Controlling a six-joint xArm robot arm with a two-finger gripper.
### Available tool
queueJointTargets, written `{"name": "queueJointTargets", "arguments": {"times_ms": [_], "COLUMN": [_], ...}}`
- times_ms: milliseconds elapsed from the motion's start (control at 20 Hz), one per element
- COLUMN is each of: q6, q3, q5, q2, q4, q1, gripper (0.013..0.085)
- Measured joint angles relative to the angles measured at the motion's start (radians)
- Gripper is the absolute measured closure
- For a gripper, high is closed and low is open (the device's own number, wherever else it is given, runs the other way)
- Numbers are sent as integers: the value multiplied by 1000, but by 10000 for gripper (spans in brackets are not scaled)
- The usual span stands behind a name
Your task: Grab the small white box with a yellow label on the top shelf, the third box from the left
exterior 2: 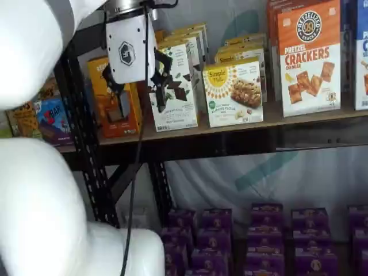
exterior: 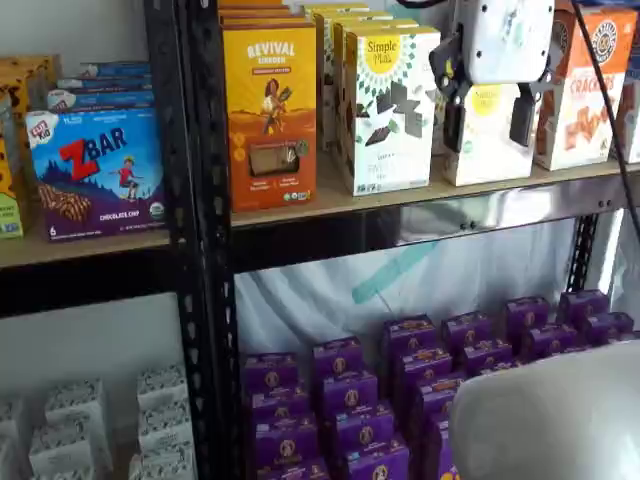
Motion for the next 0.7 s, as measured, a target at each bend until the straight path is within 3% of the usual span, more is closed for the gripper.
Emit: {"name": "queueJointTargets", "arguments": {"times_ms": [450, 700], "q6": [12, -27], "q3": [30, 57], "q5": [-56, -124], "q2": [-27, -20], "q4": [-40, -58], "q1": [28, -9], "gripper": [130, 130]}}
